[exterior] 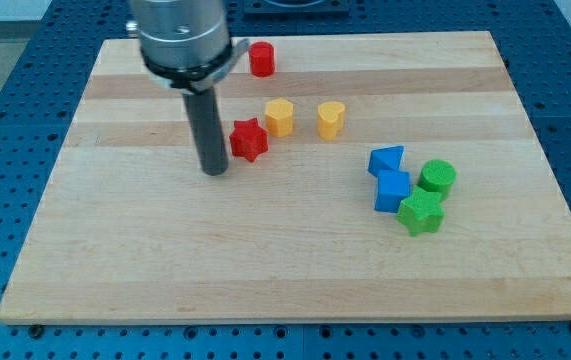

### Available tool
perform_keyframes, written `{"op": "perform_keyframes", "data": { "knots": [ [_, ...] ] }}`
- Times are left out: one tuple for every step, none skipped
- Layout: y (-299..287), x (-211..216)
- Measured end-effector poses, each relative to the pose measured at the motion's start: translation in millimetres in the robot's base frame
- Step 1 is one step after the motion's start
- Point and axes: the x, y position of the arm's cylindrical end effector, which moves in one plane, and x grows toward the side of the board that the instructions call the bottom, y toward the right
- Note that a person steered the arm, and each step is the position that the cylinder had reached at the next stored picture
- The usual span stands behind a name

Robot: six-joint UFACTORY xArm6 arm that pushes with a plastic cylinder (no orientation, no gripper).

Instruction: Slide the red star to the center

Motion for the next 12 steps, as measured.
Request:
{"op": "perform_keyframes", "data": {
  "knots": [
    [-16,-19],
    [-16,-31],
    [-11,-33],
    [-3,-33],
    [11,-30],
    [17,-19],
    [27,-5],
    [34,-4],
    [4,-6],
    [-34,-11],
    [-32,-35],
    [-13,-43]
  ]
}}
